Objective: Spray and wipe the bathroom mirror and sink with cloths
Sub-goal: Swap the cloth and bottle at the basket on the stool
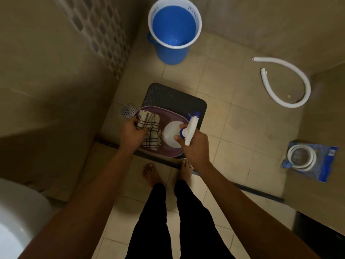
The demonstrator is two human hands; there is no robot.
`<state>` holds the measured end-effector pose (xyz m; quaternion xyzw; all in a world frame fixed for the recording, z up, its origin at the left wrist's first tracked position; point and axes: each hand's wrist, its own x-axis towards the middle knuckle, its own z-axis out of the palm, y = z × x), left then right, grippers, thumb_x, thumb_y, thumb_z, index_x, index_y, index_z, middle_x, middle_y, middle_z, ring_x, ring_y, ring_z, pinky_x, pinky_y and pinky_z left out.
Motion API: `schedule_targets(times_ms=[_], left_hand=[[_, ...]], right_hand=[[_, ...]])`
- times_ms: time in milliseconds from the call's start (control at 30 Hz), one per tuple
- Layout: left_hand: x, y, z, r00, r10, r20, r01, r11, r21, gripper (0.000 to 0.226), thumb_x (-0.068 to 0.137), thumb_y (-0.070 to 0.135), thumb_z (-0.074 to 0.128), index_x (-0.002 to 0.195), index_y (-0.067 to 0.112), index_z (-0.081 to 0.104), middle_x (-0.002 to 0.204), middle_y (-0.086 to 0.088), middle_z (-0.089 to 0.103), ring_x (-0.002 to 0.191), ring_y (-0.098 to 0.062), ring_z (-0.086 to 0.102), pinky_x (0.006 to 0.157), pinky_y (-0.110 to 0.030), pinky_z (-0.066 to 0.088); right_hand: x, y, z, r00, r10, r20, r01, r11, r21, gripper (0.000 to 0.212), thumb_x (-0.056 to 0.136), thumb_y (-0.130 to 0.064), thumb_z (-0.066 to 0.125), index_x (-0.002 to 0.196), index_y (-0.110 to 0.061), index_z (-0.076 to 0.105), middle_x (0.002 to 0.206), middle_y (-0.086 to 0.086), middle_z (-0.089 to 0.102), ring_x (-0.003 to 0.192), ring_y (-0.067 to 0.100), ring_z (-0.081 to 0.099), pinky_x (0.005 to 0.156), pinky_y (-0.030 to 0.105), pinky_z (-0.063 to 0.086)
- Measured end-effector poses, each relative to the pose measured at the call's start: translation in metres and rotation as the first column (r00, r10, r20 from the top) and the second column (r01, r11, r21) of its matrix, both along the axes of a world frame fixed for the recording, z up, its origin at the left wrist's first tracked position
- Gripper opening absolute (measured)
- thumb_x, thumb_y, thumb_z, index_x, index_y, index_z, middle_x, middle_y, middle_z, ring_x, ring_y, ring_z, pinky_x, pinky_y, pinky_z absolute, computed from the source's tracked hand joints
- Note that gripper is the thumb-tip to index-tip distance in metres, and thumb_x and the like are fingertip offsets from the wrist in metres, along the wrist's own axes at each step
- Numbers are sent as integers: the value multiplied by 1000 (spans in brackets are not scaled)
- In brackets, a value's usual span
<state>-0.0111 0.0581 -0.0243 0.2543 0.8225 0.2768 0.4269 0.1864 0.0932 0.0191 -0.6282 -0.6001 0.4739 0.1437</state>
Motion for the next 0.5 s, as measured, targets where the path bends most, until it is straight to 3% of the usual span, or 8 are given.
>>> schedule_targets(times_ms=[233,500], left_hand=[[-6,-11,-6,999,38,-29,-38,999,-20,30,80,5,67,110,5,62,100,-7,67,90,-19,61,77,-34,49],[-10,-16,-13,999,53,10,-53,998,-43,25,77,4,68,99,12,58,98,-8,69,93,-25,66,83,-45,55]], right_hand=[[-23,-4,-36,994,38,98,-30,996,-78,52,86,-24,74,133,-9,58,125,10,67,112,25,65,98,33,49],[-29,-2,-58,989,43,141,-31,996,-82,47,91,-24,69,134,-9,56,122,10,67,109,25,66,95,32,50]])
